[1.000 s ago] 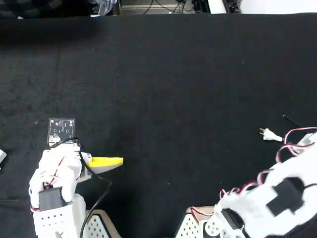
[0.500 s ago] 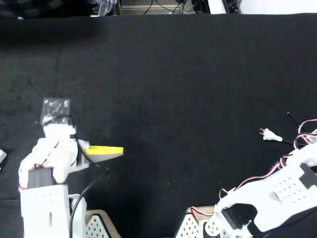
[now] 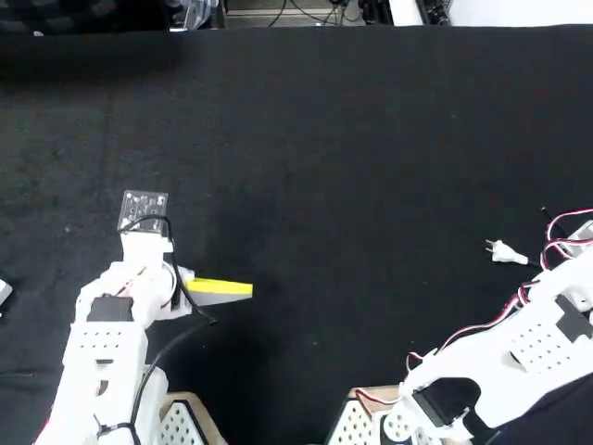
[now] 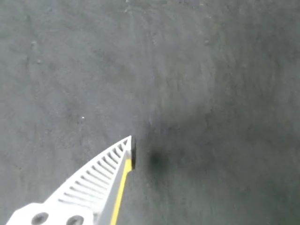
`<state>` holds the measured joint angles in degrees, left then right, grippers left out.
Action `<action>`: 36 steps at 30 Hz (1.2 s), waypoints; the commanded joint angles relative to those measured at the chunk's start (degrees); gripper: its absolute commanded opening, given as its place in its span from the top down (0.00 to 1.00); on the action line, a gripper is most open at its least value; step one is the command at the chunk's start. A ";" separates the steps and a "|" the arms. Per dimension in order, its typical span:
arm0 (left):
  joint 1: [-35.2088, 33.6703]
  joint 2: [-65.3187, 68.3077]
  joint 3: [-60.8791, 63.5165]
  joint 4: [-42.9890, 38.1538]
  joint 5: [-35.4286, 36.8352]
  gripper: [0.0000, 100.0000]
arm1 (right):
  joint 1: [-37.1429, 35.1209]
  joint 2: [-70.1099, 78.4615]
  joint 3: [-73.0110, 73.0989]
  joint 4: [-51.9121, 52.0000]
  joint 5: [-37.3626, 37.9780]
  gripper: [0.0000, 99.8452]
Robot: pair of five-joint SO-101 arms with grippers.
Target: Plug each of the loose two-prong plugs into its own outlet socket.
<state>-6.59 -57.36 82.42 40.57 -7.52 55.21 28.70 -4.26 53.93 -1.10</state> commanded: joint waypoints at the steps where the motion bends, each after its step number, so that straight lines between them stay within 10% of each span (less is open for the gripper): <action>1: -0.75 0.00 0.04 -2.90 -0.88 0.29 | -1.14 -0.57 0.31 -0.70 -0.35 0.65; 21: -0.66 0.00 0.48 -2.90 -0.97 0.29 | -0.62 -0.57 0.66 -0.26 0.18 0.99; 36: -0.66 0.00 0.48 -2.90 -0.97 0.29 | -5.80 -0.92 -7.25 15.38 13.80 0.97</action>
<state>-6.86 -57.36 83.12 38.90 -8.04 51.69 28.44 -8.22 65.19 8.75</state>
